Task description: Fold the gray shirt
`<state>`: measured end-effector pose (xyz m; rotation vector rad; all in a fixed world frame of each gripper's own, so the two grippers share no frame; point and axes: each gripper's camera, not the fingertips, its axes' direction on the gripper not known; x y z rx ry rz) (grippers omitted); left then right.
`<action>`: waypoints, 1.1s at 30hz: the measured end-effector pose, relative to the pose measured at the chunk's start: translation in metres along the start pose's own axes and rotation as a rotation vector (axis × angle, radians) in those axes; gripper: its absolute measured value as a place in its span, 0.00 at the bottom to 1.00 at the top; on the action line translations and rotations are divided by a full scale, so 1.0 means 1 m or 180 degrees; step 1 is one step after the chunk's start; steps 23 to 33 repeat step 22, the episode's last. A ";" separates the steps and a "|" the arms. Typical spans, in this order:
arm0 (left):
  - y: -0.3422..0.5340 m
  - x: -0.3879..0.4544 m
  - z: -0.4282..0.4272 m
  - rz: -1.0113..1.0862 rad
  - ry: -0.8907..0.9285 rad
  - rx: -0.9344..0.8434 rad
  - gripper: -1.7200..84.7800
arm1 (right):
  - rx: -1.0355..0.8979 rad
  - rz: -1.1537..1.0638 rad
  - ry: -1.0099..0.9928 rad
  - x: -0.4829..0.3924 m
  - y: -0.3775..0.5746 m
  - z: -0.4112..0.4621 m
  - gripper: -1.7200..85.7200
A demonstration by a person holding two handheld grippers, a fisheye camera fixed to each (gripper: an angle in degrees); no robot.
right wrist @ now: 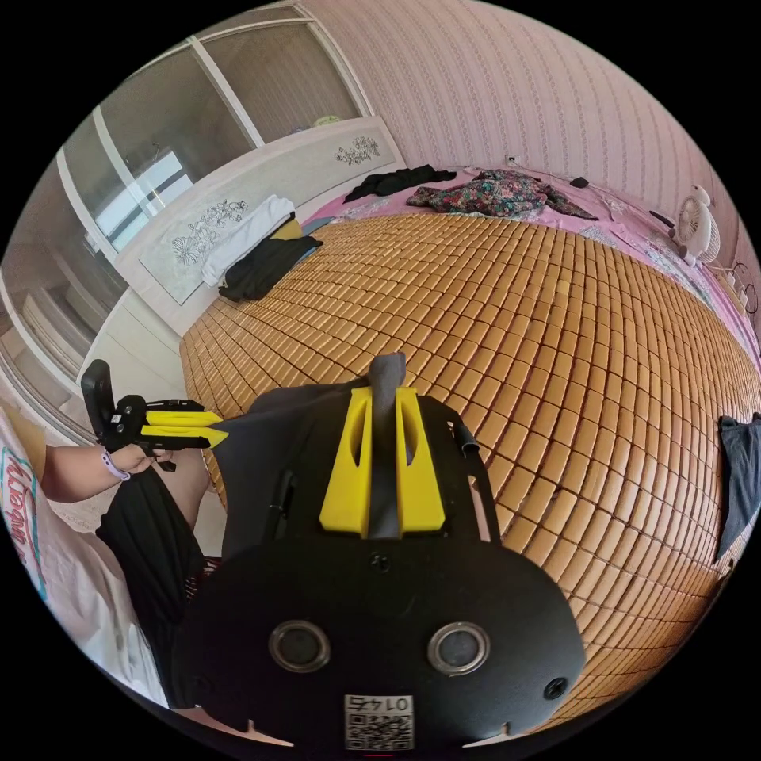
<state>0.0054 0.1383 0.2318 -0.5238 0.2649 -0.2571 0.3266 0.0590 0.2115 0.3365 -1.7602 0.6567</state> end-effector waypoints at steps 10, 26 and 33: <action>0.002 0.123 -0.104 0.0705 0.0139 0.0739 0.04 | 0.1591 0.0399 -0.0478 -0.026 0.072 -0.200 0.06; -0.163 0.266 -0.002 0.1622 0.0703 0.1225 0.04 | 0.1914 0.0205 0.0216 0.053 0.006 -0.390 0.07; -0.163 0.266 -0.002 0.1622 0.0703 0.1225 0.04 | 0.1914 0.0205 0.0216 0.053 0.006 -0.390 0.07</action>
